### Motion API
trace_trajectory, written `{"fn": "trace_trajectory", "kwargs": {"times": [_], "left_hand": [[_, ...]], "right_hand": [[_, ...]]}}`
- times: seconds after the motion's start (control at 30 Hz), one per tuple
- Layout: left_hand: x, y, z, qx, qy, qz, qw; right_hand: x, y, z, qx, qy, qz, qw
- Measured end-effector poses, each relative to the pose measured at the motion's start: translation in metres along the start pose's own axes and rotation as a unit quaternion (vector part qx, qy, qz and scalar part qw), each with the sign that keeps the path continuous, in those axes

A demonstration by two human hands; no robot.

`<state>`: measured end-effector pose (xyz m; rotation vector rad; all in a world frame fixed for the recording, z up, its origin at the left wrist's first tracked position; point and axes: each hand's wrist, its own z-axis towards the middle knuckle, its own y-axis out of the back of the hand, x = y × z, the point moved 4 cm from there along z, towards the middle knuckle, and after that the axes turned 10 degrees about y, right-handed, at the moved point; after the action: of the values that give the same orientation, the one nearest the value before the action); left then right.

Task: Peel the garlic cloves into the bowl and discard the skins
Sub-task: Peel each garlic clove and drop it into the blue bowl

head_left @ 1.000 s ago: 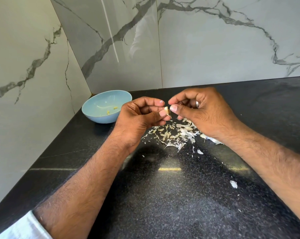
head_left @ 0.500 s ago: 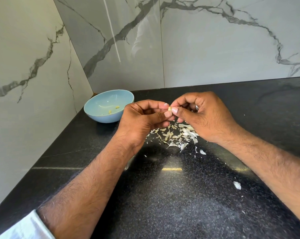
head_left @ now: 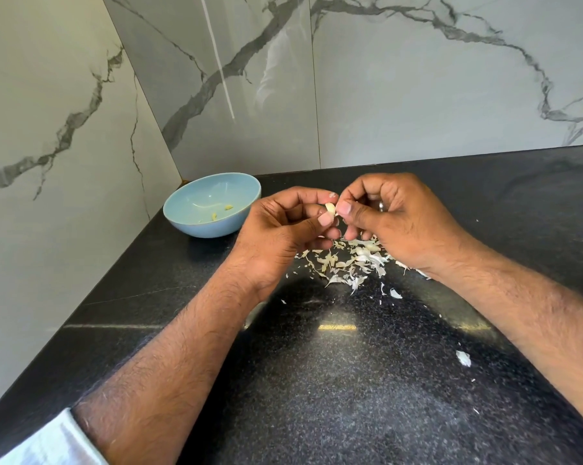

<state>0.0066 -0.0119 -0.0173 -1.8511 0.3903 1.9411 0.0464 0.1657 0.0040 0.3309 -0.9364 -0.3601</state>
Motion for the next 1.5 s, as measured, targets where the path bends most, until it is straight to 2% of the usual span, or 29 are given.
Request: {"fn": "trace_trajectory", "kwargs": {"times": [0.17, 0.27, 0.37, 0.5, 0.63, 0.77, 0.93, 1.13, 1.23, 1.33, 1.5], "left_hand": [[0.0, 0.001, 0.001, -0.003, 0.006, -0.015, 1.0], [0.0, 0.002, 0.001, -0.009, 0.009, -0.026, 1.0], [0.0, 0.002, 0.002, -0.023, 0.013, -0.021, 0.999], [0.0, 0.003, 0.002, -0.045, 0.004, 0.031, 0.998], [-0.001, 0.001, 0.001, -0.055, -0.015, 0.095, 0.994], [-0.002, 0.002, 0.001, -0.064, -0.031, 0.127, 0.989], [-0.001, -0.003, -0.001, -0.073, -0.046, 0.139, 0.987], [-0.002, -0.002, -0.001, -0.085, -0.053, 0.147, 0.984], [-0.004, -0.002, -0.001, -0.103, -0.067, 0.137, 0.983], [-0.008, -0.002, -0.003, -0.124, -0.096, 0.163, 0.974], [-0.015, -0.004, -0.008, -0.137, -0.137, 0.215, 0.957]], "right_hand": [[-0.004, 0.002, 0.001, -0.017, -0.039, 0.072, 0.997], [-0.004, 0.007, 0.002, -0.018, -0.048, 0.073, 0.996], [-0.004, 0.01, 0.001, -0.009, -0.05, 0.017, 0.999], [0.004, 0.012, 0.0, -0.008, 0.019, -0.116, 0.993], [0.009, 0.01, -0.001, 0.003, 0.059, -0.117, 0.991], [0.007, 0.007, -0.001, 0.006, 0.069, -0.176, 0.982], [-0.001, 0.005, 0.0, -0.033, -0.018, -0.094, 0.995], [-0.006, -0.003, -0.001, -0.068, -0.071, -0.055, 0.994], [-0.001, 0.003, 0.0, -0.08, -0.065, -0.053, 0.993], [0.001, 0.009, 0.001, -0.043, -0.048, -0.101, 0.993], [0.006, 0.008, 0.001, -0.015, -0.005, -0.044, 0.999]]}}
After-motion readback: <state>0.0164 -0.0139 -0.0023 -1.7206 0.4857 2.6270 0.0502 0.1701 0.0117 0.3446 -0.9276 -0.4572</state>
